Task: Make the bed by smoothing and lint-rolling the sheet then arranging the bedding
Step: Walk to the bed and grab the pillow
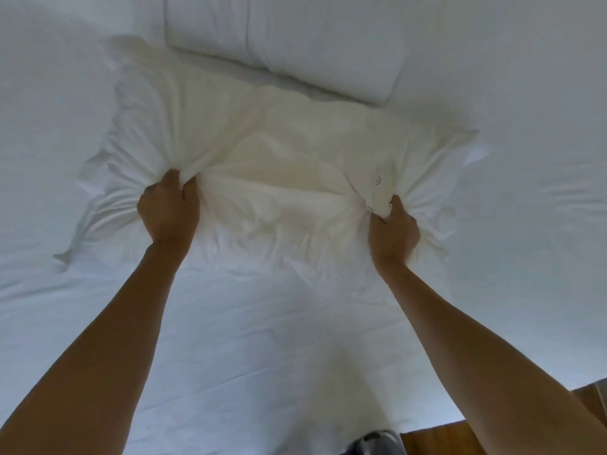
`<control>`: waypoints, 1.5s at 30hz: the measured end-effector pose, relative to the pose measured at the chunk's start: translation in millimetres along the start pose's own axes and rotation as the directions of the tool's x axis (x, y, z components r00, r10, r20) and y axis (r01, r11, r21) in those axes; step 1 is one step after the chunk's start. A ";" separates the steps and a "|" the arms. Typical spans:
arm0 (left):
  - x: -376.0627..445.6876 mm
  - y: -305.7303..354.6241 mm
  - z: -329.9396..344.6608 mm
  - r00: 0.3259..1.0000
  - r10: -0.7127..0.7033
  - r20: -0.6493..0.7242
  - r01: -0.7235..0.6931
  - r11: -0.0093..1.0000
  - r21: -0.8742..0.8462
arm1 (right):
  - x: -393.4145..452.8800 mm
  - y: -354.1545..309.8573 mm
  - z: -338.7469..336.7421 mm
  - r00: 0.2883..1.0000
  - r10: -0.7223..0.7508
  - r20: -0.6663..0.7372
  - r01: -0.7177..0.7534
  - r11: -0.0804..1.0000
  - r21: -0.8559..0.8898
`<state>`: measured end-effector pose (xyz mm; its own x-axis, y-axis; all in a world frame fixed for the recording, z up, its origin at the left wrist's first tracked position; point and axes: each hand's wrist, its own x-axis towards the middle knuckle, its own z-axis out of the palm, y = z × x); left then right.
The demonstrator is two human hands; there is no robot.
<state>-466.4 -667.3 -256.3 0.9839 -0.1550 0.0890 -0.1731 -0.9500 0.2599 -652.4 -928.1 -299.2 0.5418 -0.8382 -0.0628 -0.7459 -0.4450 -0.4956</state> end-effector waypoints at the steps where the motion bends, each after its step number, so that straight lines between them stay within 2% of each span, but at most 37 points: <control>1: -10.8 11.1 -19.3 1.000 0.003 -0.022 -0.004 0.999 -0.039 | -1.7 -2.7 -21.5 0.999 0.016 -0.033 -0.015 0.999 0.042; 6: -81.5 41.9 -113.5 0.992 0.094 -0.081 -0.108 0.976 -0.191 | -54.8 19.6 -143.7 0.997 0.057 -0.057 -0.052 0.995 0.083; 12: -181.3 75.0 -195.9 0.976 0.217 0.036 -0.194 0.924 -0.329 | -190.3 66.9 -277.8 0.961 0.224 -0.159 -0.202 0.968 0.147; 15: -221.6 98.4 -219.4 0.931 0.352 0.100 -0.288 0.873 -0.394 | -262.9 95.1 -331.5 0.903 0.325 -0.282 -0.292 0.944 0.155; 18: -258.6 129.6 -230.8 0.838 0.526 0.145 -0.406 0.778 -0.479 | -341.3 122.6 -375.0 0.810 0.443 -0.384 -0.393 0.897 0.203; 21: -299.3 173.6 -236.9 0.701 0.690 0.179 -0.501 0.655 -0.565 | -420.3 143.3 -408.0 0.658 0.593 -0.464 -0.529 0.803 0.275; 26: -401.4 254.7 -256.4 0.376 0.910 0.178 -0.621 0.390 -0.680 | -553.4 169.2 -447.7 0.254 0.802 -0.541 -0.674 0.548 0.496; 31: -547.0 306.6 -287.9 0.018 0.989 0.147 -0.647 0.123 -0.752 | -686.7 178.4 -459.3 -0.192 0.817 -0.544 -0.667 0.299 0.683; 35: -669.0 310.5 -305.3 -0.289 0.950 0.117 -0.549 -0.064 -0.834 | -779.2 174.1 -447.1 -0.498 0.734 -0.462 -0.569 0.126 0.813; 38: -754.4 302.1 -312.3 -0.469 0.879 0.085 -0.479 -0.173 -0.861 | -836.5 170.1 -432.7 -0.663 0.647 -0.377 -0.480 0.019 0.877; 41: -835.8 280.2 -322.4 -0.615 0.786 0.057 -0.407 -0.254 -0.877 | -889.2 160.8 -414.1 -0.786 0.547 -0.287 -0.357 -0.024 0.934; 45: -917.0 248.9 -333.8 -0.762 0.647 -0.021 -0.299 -0.381 -0.875 | -933.7 152.4 -391.2 -0.891 0.423 -0.167 -0.220 -0.082 0.972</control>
<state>-1426.4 -671.1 47.8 -0.8629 -0.4908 0.1208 -0.2670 0.6455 0.7156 -1423.5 -336.7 22.8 -0.8624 0.5061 -0.0093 0.3181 0.5276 -0.7877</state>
